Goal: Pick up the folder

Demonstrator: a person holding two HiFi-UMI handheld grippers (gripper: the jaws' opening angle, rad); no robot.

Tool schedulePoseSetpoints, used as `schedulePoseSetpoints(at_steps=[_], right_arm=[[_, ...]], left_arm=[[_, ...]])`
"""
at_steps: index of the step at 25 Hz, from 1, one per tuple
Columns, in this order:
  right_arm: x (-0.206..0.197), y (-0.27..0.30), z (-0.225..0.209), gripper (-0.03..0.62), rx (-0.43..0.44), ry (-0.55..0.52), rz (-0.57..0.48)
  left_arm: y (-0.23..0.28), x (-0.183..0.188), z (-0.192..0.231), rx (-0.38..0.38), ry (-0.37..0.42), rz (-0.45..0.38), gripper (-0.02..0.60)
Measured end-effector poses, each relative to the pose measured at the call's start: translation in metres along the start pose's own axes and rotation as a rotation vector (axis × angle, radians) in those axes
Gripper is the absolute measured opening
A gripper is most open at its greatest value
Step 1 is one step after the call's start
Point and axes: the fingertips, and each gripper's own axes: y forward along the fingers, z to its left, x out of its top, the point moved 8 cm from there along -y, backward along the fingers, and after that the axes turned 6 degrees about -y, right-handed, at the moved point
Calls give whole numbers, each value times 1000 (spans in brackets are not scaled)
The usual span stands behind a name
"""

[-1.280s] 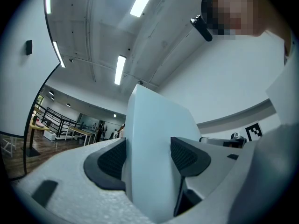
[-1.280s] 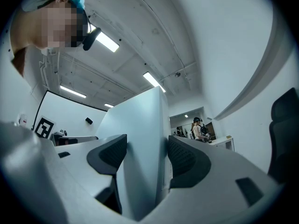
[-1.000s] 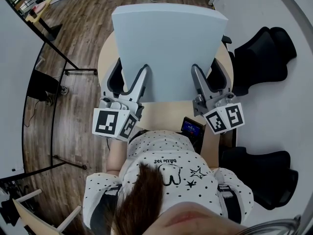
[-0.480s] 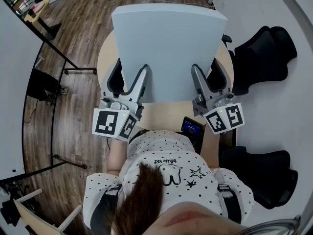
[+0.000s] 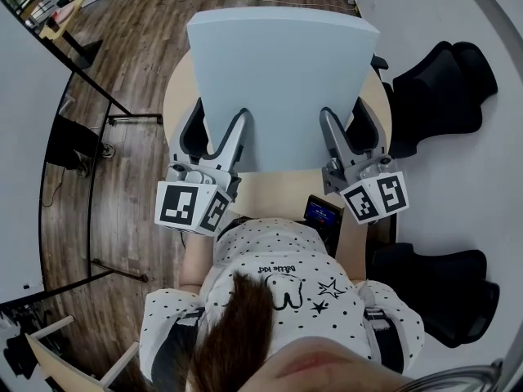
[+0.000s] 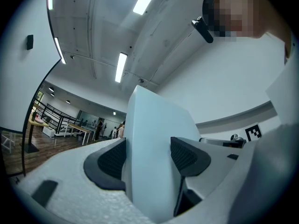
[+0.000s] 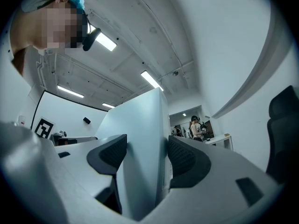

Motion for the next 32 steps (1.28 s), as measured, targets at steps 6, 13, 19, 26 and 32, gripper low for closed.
schedulePoseSetpoints(at_steps=[6, 13, 19, 26, 32], right_arm=[[0, -1, -1, 279, -5, 6, 13], [0, 8, -3, 279, -5, 9, 22], [-8, 11, -7, 279, -10, 14, 36], [-10, 10, -9, 279, -23, 19, 48], [-10, 10, -11, 279, -34, 18, 61]], left_arm=[[1, 1, 0, -2, -4, 11, 291], [6, 1, 6, 6, -16, 22, 291], [11, -6, 10, 10, -32, 36, 291], [13, -12, 11, 6, -54, 52, 291], [17, -13, 12, 3, -61, 62, 291]])
